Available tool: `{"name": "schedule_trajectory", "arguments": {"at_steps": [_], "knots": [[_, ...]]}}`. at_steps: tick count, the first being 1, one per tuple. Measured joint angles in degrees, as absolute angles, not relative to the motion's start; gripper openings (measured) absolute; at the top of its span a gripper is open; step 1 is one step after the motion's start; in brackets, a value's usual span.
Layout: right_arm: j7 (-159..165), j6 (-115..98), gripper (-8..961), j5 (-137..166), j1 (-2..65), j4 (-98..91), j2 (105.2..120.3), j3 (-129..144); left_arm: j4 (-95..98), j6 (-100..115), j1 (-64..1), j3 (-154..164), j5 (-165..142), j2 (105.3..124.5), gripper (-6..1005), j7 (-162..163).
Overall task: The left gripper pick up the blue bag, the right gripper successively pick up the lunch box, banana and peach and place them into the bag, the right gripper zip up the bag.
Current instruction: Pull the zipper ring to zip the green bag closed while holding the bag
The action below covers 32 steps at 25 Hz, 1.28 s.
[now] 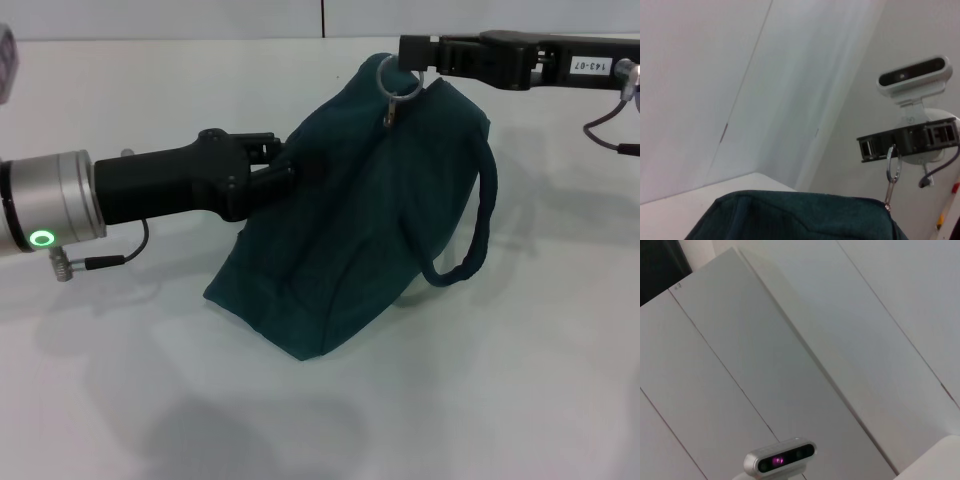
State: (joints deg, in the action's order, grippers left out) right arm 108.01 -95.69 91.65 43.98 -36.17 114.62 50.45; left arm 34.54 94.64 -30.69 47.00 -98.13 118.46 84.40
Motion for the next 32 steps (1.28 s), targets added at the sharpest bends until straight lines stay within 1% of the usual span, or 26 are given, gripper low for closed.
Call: {"name": "schedule_trajectory", "arguments": {"at_steps": [6, 11, 16, 24, 32], "knots": [[108.0, -94.1, 16, 91.8, 43.9, -35.8, 114.69, 50.5, 34.5, 95.1, -31.1, 48.7, -98.3, 118.23, 269, 83.8], [107.9, -92.6, 15, 91.8, 43.7, -35.6, 114.58, 51.0, 34.5, 96.5, -31.1, 48.9, -98.5, 117.98, 215, 83.4], [107.9, -92.1, 14, 91.9, 43.7, -35.6, 114.35, 51.1, 34.5, 97.1, -31.1, 49.4, -98.7, 117.64, 169, 83.4], [107.9, -91.6, 11, 91.9, 43.7, -35.6, 114.18, 51.1, 34.3, 97.3, -31.1, 49.4, -99.7, 117.59, 126, 83.4], [108.0, -92.2, 11, 91.6, 43.3, -35.6, 114.05, 50.8, 34.3, 97.1, -30.7, 49.2, -99.8, 117.59, 125, 83.4]]}}
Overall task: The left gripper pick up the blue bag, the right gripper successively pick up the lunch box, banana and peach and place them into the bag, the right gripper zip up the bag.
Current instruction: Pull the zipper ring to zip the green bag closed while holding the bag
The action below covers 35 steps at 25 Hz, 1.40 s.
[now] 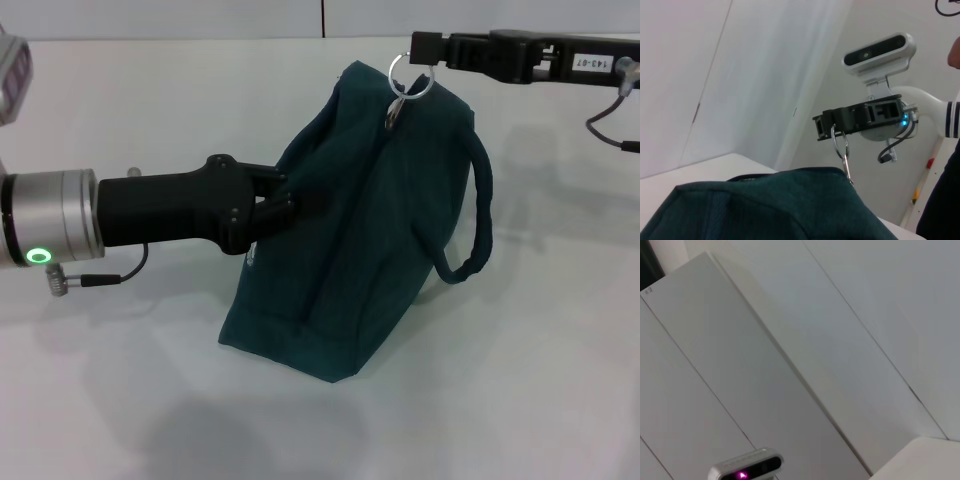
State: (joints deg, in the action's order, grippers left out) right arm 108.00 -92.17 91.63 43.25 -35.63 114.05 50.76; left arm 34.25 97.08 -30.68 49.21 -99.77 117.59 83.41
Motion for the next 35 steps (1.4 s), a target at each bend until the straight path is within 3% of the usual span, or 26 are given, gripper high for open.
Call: {"name": "schedule_trajectory", "arguments": {"at_steps": [35], "knots": [[107.8, -86.8, 5, 93.4, 42.7, -36.0, 113.35, 51.2, 33.9, 101.6, -30.1, 49.6, -103.2, 116.17, 121, 82.8]]}}
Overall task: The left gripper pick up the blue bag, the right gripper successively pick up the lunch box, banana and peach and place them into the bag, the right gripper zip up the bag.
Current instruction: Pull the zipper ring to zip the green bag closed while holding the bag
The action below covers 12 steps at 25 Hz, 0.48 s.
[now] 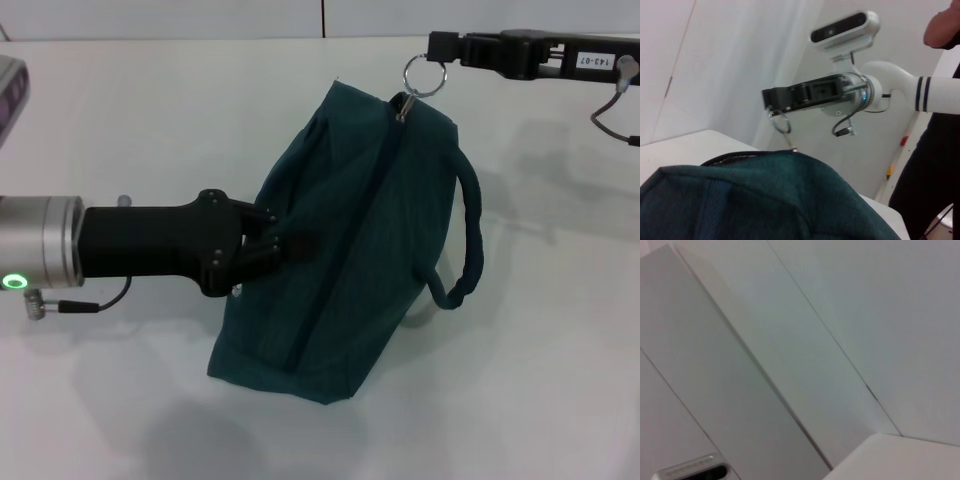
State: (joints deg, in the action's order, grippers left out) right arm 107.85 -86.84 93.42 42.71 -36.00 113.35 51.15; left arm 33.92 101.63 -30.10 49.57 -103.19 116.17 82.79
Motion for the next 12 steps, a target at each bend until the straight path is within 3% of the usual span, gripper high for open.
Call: {"name": "schedule_trajectory", "arguments": {"at_steps": [12], "knots": [[107.1, -83.0, 1, 94.1, 41.8, -36.4, 112.72, 51.1, 33.9, 104.3, -28.7, 49.1, -102.7, 115.29, 118, 82.7]]}}
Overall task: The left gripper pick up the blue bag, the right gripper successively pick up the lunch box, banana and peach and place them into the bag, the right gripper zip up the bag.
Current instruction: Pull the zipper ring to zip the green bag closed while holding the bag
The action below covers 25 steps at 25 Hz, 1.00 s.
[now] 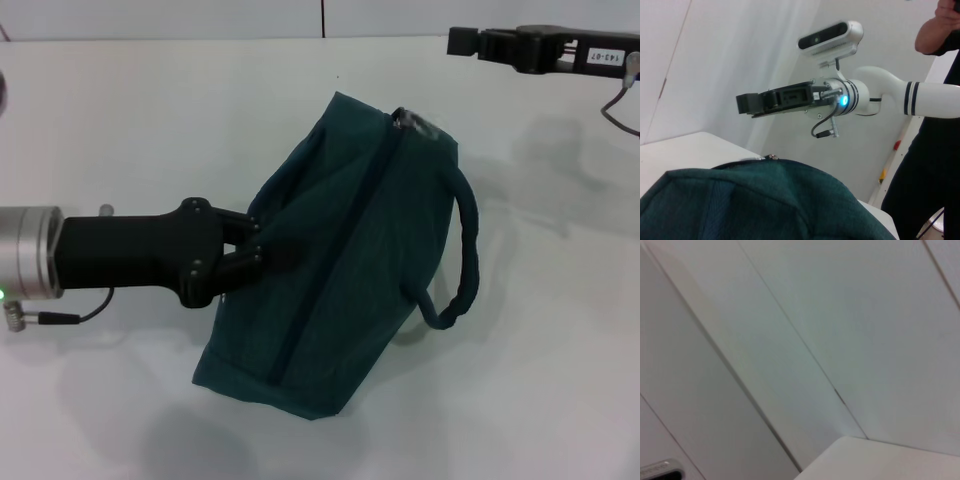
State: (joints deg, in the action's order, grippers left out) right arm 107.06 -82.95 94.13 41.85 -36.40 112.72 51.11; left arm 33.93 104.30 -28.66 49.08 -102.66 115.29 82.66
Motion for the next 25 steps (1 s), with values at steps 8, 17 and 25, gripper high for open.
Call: {"name": "schedule_trajectory", "arguments": {"at_steps": [8, 17, 25], "knots": [[106.5, -83.0, -1, 93.9, 41.6, -36.4, 112.67, 50.9, 33.9, 104.3, -28.5, 49.0, -102.6, 115.2, 116, 82.6], [106.7, -85.3, 69, 93.4, 39.9, -36.7, 111.74, 50.4, 34.0, 99.4, -28.1, 46.3, -102.8, 115.08, 124, 83.9], [105.0, -87.0, 235, 93.2, 37.4, -37.8, 112.04, 50.4, 35.6, 92.3, -25.3, 43.3, -102.8, 113.66, 135, 86.2]]}}
